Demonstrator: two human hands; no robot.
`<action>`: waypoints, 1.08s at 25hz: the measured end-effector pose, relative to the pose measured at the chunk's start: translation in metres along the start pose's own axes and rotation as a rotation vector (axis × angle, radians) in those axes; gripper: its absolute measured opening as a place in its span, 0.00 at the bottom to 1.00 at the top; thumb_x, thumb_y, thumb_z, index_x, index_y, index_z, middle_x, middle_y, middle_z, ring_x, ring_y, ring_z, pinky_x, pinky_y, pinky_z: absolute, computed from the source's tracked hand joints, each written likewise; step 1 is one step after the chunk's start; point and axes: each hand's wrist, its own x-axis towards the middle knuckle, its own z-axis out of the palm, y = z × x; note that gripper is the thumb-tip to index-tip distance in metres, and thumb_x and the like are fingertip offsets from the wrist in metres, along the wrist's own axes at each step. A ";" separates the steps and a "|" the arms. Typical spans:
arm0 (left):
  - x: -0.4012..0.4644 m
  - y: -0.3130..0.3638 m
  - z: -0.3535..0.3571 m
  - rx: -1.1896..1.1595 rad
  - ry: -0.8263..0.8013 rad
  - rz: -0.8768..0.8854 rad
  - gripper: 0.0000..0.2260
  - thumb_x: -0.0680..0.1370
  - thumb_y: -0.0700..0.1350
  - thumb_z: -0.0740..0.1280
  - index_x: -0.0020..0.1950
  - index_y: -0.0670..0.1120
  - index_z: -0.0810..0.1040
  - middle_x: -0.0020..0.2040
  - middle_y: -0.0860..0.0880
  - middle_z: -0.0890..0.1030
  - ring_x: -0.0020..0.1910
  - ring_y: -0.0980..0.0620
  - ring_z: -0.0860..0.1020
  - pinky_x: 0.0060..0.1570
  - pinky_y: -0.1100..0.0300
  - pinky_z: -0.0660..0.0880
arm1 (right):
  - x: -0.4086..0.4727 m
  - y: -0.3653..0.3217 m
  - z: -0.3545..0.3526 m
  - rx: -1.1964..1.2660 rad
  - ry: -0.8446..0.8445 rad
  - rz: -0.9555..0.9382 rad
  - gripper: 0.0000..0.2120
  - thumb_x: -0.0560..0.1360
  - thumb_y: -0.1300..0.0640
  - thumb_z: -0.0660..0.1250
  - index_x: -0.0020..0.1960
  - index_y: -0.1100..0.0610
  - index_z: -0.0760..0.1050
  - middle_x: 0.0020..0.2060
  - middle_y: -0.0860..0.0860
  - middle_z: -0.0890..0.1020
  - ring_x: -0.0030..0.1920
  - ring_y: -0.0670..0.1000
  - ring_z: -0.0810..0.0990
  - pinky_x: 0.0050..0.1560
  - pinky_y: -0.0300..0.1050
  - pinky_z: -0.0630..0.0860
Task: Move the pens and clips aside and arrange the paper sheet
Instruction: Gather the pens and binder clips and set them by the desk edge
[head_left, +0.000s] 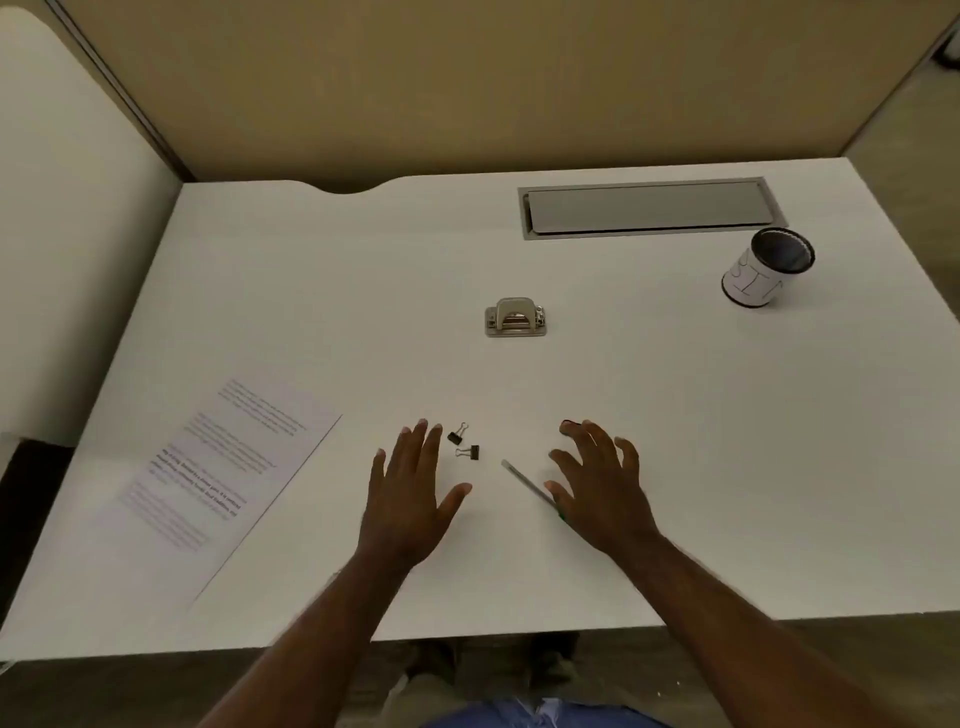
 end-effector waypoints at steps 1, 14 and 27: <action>-0.003 -0.004 0.002 0.020 -0.028 -0.029 0.35 0.77 0.63 0.57 0.78 0.49 0.50 0.79 0.49 0.55 0.77 0.49 0.53 0.74 0.48 0.51 | 0.001 -0.001 0.004 0.019 -0.038 0.003 0.15 0.72 0.46 0.66 0.55 0.51 0.77 0.63 0.52 0.75 0.65 0.56 0.72 0.61 0.58 0.67; -0.010 -0.036 0.017 0.087 -0.115 -0.265 0.20 0.74 0.58 0.65 0.59 0.47 0.71 0.54 0.49 0.74 0.53 0.47 0.73 0.50 0.52 0.69 | 0.009 -0.027 0.029 0.084 -0.330 0.232 0.13 0.78 0.48 0.57 0.55 0.56 0.71 0.55 0.52 0.73 0.55 0.54 0.72 0.53 0.50 0.68; 0.017 -0.033 0.000 -0.719 -0.339 -0.437 0.09 0.75 0.45 0.65 0.37 0.45 0.70 0.35 0.48 0.74 0.35 0.48 0.71 0.39 0.57 0.69 | 0.014 -0.056 0.014 0.969 -0.131 0.393 0.11 0.76 0.66 0.60 0.46 0.51 0.76 0.44 0.52 0.81 0.38 0.49 0.79 0.39 0.36 0.77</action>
